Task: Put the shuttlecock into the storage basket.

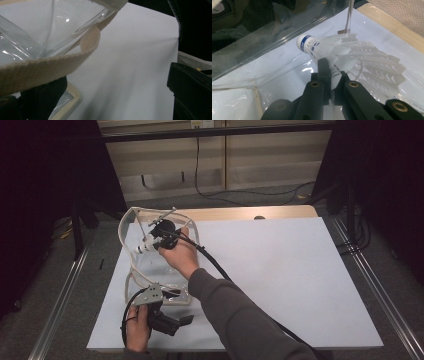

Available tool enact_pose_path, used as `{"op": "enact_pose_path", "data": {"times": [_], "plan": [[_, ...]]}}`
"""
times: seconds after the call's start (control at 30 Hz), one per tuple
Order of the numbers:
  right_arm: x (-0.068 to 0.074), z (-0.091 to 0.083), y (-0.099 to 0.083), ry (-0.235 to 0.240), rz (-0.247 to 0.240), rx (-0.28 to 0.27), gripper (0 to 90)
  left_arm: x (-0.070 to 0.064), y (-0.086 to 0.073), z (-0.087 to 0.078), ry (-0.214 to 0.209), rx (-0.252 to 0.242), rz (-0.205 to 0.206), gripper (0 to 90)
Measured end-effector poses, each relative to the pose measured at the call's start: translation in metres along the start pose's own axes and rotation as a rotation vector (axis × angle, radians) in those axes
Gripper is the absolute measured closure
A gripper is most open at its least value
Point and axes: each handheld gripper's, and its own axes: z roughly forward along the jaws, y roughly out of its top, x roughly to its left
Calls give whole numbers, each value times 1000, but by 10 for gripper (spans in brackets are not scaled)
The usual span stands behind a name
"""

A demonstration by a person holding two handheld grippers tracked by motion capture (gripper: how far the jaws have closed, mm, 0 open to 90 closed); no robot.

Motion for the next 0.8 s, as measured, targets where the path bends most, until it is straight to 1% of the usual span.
{"op": "enact_pose_path", "data": {"times": [0.1,0.13,0.2,0.33,0.53,0.73,0.8], "plan": [[0,2,-1,-14,-18,18,885,0,0,0,0,0,0,29],[-1,3,-2,-12,-19,27,885,0,0,0,0,1,1,29],[-1,4,-2,-11,-20,27,885,0,0,0,-1,1,1,29],[-2,6,-3,-13,-37,31,885,0,0,0,1,2,0,29],[-2,9,-4,-5,-42,30,884,0,0,0,0,0,0,30],[-2,10,-5,-12,-50,30,884,0,0,0,0,0,0,29],[-2,11,-5,-3,-50,30,883,0,0,0,1,2,-1,29]]}}
